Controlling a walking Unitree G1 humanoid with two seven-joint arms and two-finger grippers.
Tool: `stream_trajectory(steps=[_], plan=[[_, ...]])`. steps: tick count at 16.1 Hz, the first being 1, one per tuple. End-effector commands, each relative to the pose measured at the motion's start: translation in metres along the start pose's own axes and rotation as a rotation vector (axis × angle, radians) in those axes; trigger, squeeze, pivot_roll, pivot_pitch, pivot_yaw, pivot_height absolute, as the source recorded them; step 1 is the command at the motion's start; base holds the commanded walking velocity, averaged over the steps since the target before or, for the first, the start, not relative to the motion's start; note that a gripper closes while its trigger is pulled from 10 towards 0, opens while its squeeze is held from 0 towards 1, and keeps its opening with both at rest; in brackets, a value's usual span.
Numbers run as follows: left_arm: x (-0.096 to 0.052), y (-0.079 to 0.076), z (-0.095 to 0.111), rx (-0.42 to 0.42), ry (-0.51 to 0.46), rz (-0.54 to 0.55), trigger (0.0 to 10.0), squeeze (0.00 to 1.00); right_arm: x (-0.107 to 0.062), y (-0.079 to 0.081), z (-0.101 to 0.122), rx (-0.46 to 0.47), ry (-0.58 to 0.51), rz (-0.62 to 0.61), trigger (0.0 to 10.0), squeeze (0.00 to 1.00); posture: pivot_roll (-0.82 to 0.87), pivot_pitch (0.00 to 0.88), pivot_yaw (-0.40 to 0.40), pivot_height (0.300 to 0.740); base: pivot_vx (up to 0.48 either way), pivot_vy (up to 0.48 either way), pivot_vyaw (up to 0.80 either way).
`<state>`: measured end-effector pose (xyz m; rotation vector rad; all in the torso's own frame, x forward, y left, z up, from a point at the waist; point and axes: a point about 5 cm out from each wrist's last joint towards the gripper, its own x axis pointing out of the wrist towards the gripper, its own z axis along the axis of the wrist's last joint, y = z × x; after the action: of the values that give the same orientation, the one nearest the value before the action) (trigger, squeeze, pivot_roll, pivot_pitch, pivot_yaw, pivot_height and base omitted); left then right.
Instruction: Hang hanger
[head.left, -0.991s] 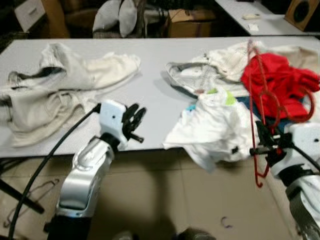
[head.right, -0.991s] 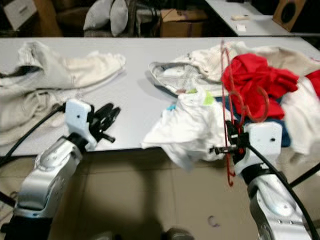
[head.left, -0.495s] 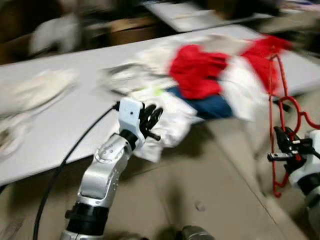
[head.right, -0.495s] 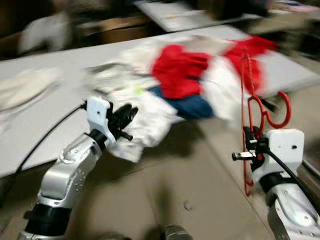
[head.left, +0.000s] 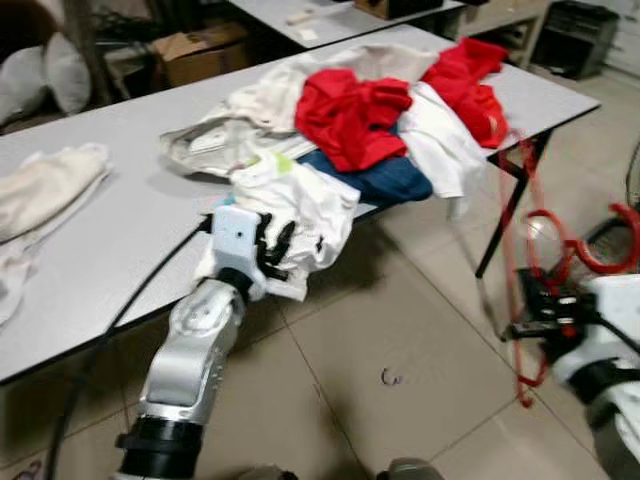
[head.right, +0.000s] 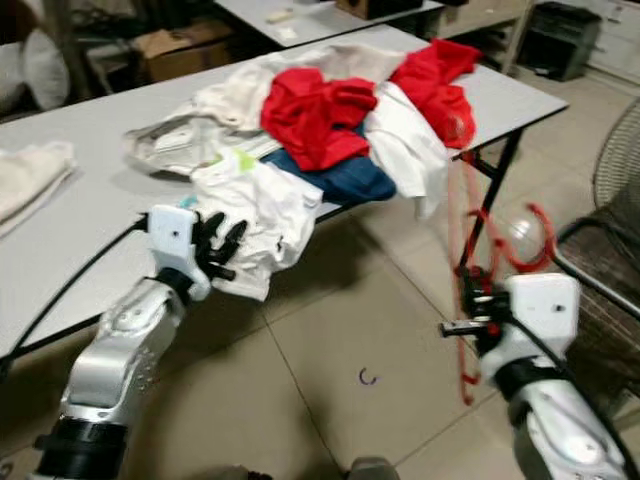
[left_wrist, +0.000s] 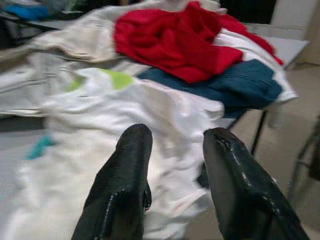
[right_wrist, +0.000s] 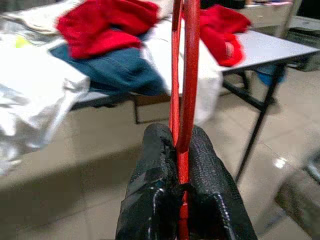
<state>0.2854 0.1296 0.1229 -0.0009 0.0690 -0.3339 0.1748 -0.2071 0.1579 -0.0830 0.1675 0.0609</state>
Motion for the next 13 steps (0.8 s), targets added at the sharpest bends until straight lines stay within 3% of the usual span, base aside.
stream_trajectory(steps=[1,5,9,13], plan=[[-0.002,0.007,0.004,-0.014,-0.025,0.038,10.0,0.89,0.004,0.001,0.004,-0.016,-0.03,-0.005,10.0,0.0,-0.24,0.0,0.072,0.74,0.0,0.0,0.0],[-0.008,0.013,0.009,-0.032,-0.069,0.092,10.0,0.91,0.012,0.001,0.007,-0.1,-0.047,0.01,10.0,0.0,-0.22,0.0,0.045,0.74,0.24,0.0,0.0],[-0.009,0.007,0.004,-0.022,-0.06,0.085,10.0,0.91,0.015,-0.001,0.005,-0.07,-0.065,0.009,10.0,0.0,-0.21,0.0,0.025,0.74,0.367,0.0,0.0],[-0.007,0.007,0.004,-0.024,-0.059,0.088,10.0,0.91,0.013,0.0,0.004,-0.114,-0.051,0.028,10.0,0.0,-0.22,0.0,0.038,0.74,0.367,0.0,0.0]])
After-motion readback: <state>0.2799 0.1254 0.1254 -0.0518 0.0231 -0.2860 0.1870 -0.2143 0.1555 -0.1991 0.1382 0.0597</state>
